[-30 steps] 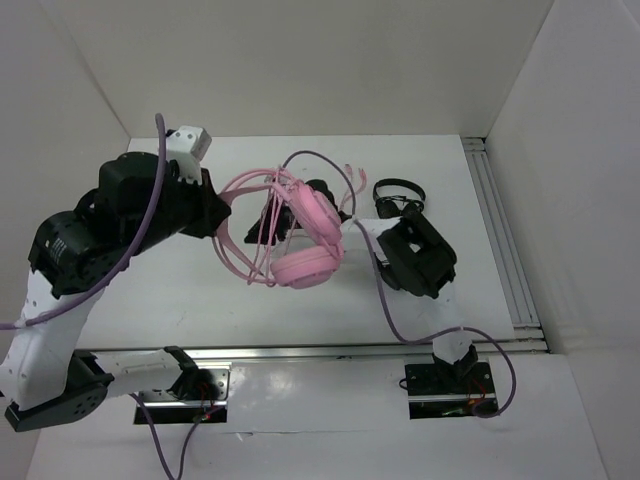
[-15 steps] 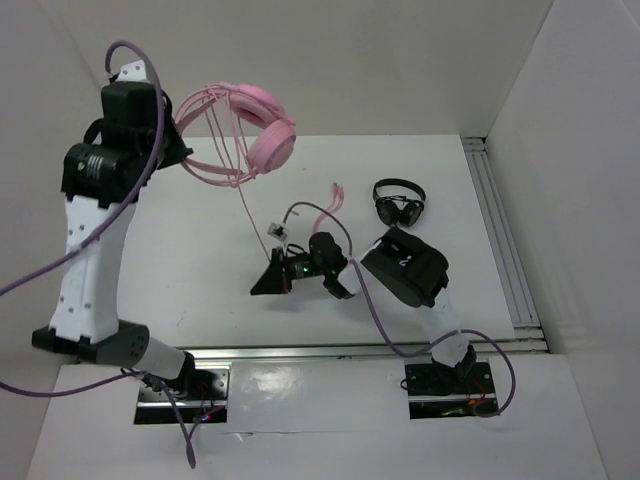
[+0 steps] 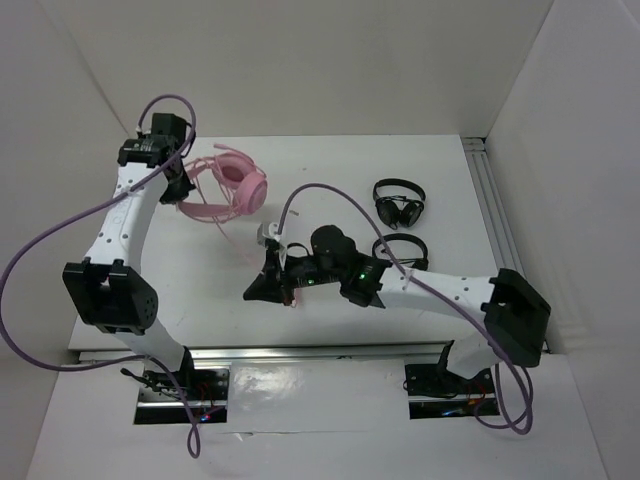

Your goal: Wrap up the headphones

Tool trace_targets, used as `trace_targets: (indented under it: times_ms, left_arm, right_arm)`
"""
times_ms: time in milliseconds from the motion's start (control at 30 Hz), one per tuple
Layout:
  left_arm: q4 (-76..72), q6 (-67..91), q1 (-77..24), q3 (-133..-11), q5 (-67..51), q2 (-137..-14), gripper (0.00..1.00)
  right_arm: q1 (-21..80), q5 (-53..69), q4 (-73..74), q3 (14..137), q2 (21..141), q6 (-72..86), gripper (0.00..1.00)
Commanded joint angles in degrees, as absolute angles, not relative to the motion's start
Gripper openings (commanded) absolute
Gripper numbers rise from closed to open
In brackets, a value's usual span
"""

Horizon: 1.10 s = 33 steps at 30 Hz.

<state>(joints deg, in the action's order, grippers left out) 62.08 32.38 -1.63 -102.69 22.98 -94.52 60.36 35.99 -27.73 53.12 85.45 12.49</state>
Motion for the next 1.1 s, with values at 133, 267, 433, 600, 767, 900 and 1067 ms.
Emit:
trace_targets:
  times_ms: [133,267,433,600,767,900,1067]
  left_arm:
    - [55.6,30.4,-4.9,-87.6,23.7,-91.1,0.0]
    - [53.2,29.1,-7.3,-79.0,24.3,-87.3,0.0]
    - [52.6,28.4,-13.7,-73.7,23.6,-79.7,0.0]
    - [52.6,25.3,-22.6,-68.8,20.3,-70.0,0.0]
    - [54.1,22.5,-29.1,-67.7,14.7,-62.3,0.0]
    - [57.8,21.9,-35.1,-70.4,9.9,-60.6,0.0]
    - [62.7,22.5,-35.9,-76.5,10.4,-57.1,0.0]
  right_arm:
    - [61.0,10.8,13.2,71.5,82.9,-11.5,0.0]
    - [61.0,-7.2,29.5,87.0,87.6,-18.4,0.0]
    - [62.0,-25.4,24.6,89.5,87.2,-26.3,0.0]
    - [61.4,-34.6,5.9,83.0,84.6,-33.5,0.0]
    - [58.7,-32.9,-5.4,78.6,82.6,-34.1,0.05]
    - [55.0,-31.2,-12.2,76.8,83.5,-33.2,0.12]
    - [46.5,-10.9,3.5,85.2,87.3,-23.8,0.09]
